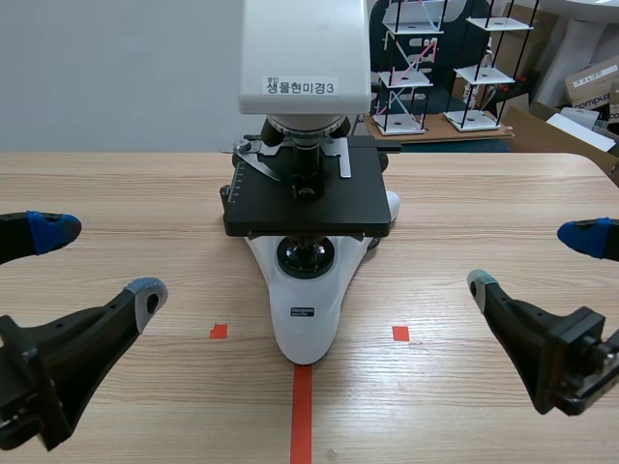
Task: Point at the objective lens
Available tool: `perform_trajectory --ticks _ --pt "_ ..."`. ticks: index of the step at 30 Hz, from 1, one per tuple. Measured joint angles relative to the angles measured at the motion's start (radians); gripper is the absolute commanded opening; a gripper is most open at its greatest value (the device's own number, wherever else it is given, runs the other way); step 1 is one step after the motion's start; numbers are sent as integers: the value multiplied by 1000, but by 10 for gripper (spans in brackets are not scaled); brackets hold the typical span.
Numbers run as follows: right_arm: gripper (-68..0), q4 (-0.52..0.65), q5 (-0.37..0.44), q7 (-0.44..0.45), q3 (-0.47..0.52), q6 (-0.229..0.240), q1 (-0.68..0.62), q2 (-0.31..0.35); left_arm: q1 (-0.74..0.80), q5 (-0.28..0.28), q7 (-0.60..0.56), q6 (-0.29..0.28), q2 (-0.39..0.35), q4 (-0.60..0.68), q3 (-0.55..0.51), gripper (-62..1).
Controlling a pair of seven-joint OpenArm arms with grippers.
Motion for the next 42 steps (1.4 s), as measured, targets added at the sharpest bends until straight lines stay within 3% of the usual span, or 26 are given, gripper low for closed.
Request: perform_trajectory --ticks 24,29,34,42 --pt "-84 0 0 0 0 0 0 0 0 0 0 0 0 0 0 -2" --pt "-84 0 0 0 0 0 0 0 0 0 0 0 0 0 0 -206" --pt "-84 0 0 0 0 0 0 0 0 -1 0 0 0 0 0 -577" --pt "-84 0 0 -1 0 0 0 0 -69 -1 -98 -10 0 -64 20 -588"
